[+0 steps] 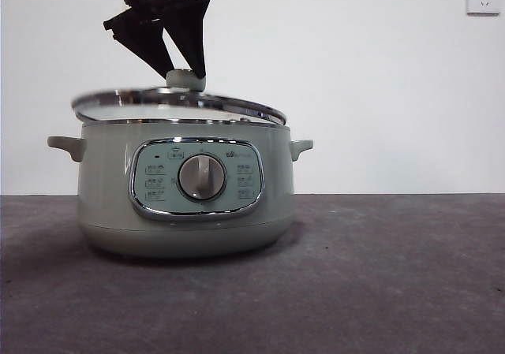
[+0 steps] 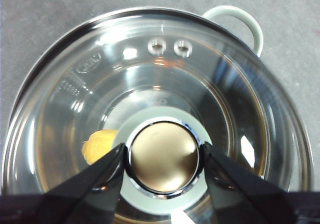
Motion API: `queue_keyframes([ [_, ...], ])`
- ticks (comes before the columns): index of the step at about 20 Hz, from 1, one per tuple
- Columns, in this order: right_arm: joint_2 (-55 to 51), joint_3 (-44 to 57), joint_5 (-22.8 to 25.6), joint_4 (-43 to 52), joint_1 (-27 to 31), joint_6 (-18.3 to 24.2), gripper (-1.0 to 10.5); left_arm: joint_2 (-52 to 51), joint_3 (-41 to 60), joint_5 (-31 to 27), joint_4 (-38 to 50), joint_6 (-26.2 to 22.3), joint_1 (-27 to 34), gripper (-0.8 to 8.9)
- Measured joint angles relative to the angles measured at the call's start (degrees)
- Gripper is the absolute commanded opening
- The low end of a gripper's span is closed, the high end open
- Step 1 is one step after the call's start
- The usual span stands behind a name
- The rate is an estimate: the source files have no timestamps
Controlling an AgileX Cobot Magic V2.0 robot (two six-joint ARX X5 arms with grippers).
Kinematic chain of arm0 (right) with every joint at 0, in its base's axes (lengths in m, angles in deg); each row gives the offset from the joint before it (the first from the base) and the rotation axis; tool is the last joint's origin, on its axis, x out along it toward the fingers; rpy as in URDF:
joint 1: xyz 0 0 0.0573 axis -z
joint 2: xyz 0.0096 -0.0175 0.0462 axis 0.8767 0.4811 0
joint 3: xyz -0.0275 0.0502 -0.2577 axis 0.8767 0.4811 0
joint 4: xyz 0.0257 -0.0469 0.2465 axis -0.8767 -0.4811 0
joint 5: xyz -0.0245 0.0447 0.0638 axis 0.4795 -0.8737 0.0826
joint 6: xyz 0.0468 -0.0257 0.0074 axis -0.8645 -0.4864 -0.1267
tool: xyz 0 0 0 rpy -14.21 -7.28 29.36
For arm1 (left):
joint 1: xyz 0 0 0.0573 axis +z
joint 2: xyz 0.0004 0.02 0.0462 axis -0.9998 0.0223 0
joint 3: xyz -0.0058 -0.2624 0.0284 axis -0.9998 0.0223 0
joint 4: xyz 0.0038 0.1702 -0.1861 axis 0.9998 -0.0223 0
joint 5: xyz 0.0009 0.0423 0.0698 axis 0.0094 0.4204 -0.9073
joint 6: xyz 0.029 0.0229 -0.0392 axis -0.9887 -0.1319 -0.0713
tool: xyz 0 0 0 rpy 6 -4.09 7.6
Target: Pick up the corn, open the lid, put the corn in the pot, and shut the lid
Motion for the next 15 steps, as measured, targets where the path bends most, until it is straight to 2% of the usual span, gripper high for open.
queue_keyframes([
  [15, -0.07, 0.02, 0.0, 0.04, -0.02, -0.44, -0.2, 2.58, -0.85, -0.02, 1.79, -0.35, -0.04, -0.09],
])
